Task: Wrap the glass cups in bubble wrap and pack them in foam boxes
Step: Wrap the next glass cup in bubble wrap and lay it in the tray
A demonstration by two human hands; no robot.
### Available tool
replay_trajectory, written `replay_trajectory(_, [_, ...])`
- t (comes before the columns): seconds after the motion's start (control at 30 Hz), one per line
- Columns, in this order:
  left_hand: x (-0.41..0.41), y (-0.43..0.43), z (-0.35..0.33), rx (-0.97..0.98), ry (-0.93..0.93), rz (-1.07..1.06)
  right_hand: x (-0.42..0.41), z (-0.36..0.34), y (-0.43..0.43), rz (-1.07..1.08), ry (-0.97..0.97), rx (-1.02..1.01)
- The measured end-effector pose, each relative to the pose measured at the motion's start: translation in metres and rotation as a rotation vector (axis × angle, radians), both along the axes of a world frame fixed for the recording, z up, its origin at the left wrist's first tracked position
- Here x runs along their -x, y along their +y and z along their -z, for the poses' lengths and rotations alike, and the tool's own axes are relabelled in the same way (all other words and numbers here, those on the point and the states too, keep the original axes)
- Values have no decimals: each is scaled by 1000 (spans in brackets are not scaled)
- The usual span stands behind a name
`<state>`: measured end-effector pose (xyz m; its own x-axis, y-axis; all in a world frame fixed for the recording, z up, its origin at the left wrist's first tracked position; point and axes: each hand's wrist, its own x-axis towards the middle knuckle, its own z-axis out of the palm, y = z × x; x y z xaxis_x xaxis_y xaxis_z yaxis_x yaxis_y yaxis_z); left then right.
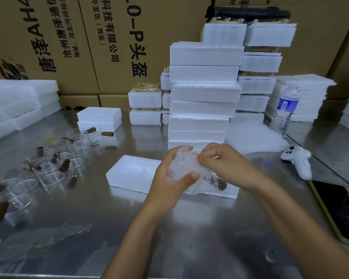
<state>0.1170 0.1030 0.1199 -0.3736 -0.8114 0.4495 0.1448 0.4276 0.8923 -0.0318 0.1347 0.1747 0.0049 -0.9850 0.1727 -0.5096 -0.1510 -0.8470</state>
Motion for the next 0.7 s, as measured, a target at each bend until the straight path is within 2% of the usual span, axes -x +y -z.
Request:
replay_trajectory(0.13, [-1,2,-4,34,-25,-7,3,-9,-8,16,-77,-53])
replay_trajectory(0.33, [4,4,-7,109,-141,-3,0,-2,-21,90,167,-170])
replay_trajectory(0.4, [4,4,-3,109,-145,-9,-1,0,-24,94,196,-198])
replay_trajectory(0.47, [4,4,0,98,-134,-28,1,3,-24,72,121,-217])
replay_trajectory(0.57, [2,-1,6,26,-43,-54,12,8,-20,28,-102,-211])
replay_trajectory(0.63, [-1,-6,10,-19,22,-95,21,14,-16,42,-251,-152])
replay_trajectory(0.7, [-2,-11,12,-25,73,-132,29,24,-11,87,-295,-90])
